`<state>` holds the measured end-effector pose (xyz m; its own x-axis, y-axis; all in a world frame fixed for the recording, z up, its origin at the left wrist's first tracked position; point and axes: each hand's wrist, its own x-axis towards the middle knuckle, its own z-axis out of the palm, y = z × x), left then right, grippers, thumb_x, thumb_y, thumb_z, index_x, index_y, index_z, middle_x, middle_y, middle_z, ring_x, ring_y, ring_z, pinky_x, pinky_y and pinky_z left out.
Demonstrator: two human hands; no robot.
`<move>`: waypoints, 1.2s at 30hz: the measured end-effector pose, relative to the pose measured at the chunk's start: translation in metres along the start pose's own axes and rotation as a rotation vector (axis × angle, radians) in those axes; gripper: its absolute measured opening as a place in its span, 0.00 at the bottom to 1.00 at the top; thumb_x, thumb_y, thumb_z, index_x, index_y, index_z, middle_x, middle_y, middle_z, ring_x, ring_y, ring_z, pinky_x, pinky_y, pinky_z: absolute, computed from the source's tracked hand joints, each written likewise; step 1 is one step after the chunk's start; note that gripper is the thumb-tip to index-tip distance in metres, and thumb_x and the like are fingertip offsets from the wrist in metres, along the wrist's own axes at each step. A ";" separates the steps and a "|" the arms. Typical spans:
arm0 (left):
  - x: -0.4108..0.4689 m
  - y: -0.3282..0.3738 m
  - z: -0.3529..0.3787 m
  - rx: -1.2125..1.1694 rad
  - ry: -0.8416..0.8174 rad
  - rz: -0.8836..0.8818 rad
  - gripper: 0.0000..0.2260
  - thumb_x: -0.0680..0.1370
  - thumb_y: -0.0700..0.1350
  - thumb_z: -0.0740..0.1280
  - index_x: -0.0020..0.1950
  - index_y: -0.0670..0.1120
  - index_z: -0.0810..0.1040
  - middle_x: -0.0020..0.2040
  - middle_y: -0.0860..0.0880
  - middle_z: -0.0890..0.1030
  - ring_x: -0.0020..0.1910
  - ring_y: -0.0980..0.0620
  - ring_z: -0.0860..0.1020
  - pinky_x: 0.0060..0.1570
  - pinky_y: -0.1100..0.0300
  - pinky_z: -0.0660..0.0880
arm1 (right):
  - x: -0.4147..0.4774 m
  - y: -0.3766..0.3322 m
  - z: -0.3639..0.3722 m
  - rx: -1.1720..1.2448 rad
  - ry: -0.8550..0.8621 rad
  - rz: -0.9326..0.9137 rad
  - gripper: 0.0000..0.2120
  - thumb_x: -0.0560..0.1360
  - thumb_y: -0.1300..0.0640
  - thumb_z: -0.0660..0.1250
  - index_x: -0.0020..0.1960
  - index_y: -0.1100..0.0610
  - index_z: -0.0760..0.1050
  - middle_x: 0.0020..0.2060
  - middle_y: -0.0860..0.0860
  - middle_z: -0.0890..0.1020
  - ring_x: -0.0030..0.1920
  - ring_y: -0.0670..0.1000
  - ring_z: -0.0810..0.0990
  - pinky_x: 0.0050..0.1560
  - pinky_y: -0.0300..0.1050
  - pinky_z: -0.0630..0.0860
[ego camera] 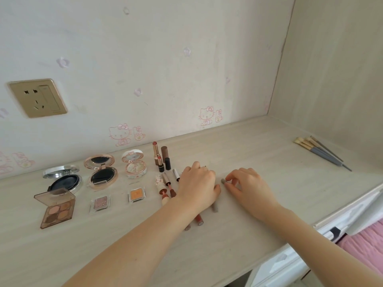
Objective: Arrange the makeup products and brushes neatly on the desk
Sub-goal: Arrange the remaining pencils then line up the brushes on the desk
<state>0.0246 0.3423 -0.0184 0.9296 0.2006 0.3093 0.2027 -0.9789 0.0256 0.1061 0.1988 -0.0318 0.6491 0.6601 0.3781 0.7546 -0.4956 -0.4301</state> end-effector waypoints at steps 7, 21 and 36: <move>-0.018 -0.009 -0.007 -0.191 0.027 0.050 0.19 0.78 0.58 0.60 0.61 0.49 0.78 0.57 0.54 0.74 0.61 0.54 0.66 0.56 0.57 0.70 | -0.006 0.002 -0.006 0.025 0.002 -0.064 0.07 0.77 0.58 0.64 0.53 0.54 0.79 0.41 0.48 0.79 0.46 0.53 0.74 0.47 0.42 0.70; -0.046 -0.033 -0.018 -0.259 -0.147 0.065 0.28 0.71 0.64 0.65 0.67 0.53 0.74 0.68 0.59 0.71 0.69 0.60 0.61 0.67 0.59 0.62 | -0.005 -0.013 0.003 0.070 -0.052 -0.169 0.11 0.76 0.62 0.66 0.57 0.57 0.80 0.51 0.50 0.81 0.54 0.53 0.76 0.55 0.40 0.71; -0.053 -0.033 -0.019 -0.332 -0.029 -0.042 0.22 0.67 0.65 0.69 0.53 0.52 0.77 0.48 0.59 0.75 0.50 0.60 0.73 0.48 0.64 0.70 | -0.002 -0.040 0.019 0.150 -0.114 -0.226 0.12 0.77 0.63 0.63 0.59 0.57 0.79 0.51 0.51 0.81 0.55 0.51 0.75 0.56 0.39 0.70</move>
<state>-0.0375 0.3628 -0.0177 0.9318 0.2372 0.2748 0.1339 -0.9282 0.3471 0.0730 0.2278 -0.0310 0.4446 0.8077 0.3872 0.8505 -0.2451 -0.4653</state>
